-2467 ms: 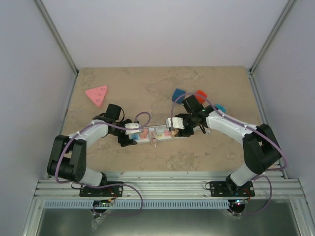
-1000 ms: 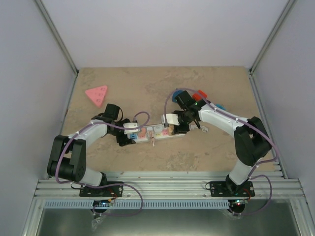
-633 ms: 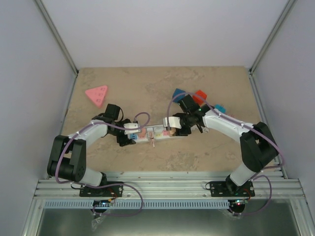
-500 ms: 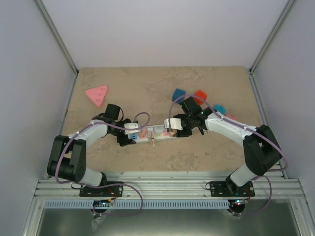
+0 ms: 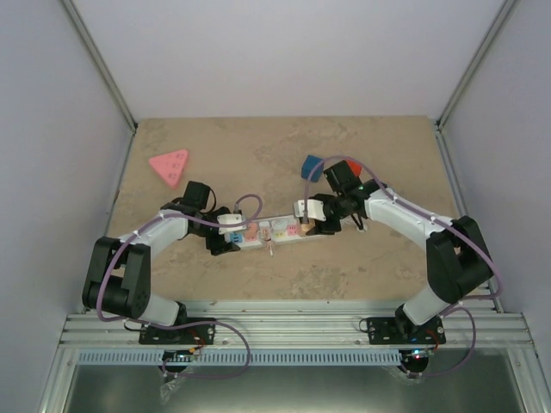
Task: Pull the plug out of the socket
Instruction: Remove the plug from the socket.
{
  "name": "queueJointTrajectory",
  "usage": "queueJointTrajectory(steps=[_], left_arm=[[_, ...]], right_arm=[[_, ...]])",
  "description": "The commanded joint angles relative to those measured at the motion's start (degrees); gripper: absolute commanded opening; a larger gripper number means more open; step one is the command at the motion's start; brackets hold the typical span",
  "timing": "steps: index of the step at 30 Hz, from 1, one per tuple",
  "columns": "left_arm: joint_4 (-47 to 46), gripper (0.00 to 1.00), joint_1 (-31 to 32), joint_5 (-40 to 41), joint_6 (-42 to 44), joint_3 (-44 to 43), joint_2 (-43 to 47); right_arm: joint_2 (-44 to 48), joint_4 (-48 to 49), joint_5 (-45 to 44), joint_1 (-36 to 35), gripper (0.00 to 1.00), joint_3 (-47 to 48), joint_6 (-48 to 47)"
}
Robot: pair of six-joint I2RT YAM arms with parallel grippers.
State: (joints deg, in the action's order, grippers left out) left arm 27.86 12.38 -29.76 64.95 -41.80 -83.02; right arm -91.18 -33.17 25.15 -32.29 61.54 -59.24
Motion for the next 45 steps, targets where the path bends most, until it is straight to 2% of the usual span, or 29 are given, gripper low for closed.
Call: queueJointTrajectory(steps=[1, 11, 21, 27, 31, 36, 45], left_arm=[[-1.63, 0.00, -0.60, -2.06, -1.74, -0.39, 1.44], [-1.58, 0.00, -0.60, -2.37, -1.63, -0.43, 1.46], [-1.67, 0.00, -0.60, -2.28, -1.58, -0.31, 1.46], [-1.88, 0.00, -0.60, -2.02, -1.60, -0.21, 1.22], [-1.84, 0.00, -0.60, -1.97, -1.59, -0.29, 0.94], [-1.79, 0.00, -0.60, -1.97, -1.66, -0.30, 1.19], [-1.53, 0.00, -0.60, -2.15, -1.67, -0.30, 1.53]], right_arm=[[-2.23, -4.60, 6.54, 0.39, 0.25, 4.86, -0.92], [-8.01, -9.11, 2.35, -0.50, 0.25, 11.66, 0.83], [-4.24, 2.72, -12.02, -6.72, 0.26, 4.83, 2.16], [3.17, 6.08, -9.64, -6.87, 0.26, 0.06, -0.87], [5.20, 4.00, -4.69, -4.29, 0.26, -0.41, -2.04], [2.73, -1.24, 2.62, -0.81, 0.26, 1.94, -2.95], [-3.30, -10.18, 5.22, -0.58, 0.26, 7.33, -4.41]])
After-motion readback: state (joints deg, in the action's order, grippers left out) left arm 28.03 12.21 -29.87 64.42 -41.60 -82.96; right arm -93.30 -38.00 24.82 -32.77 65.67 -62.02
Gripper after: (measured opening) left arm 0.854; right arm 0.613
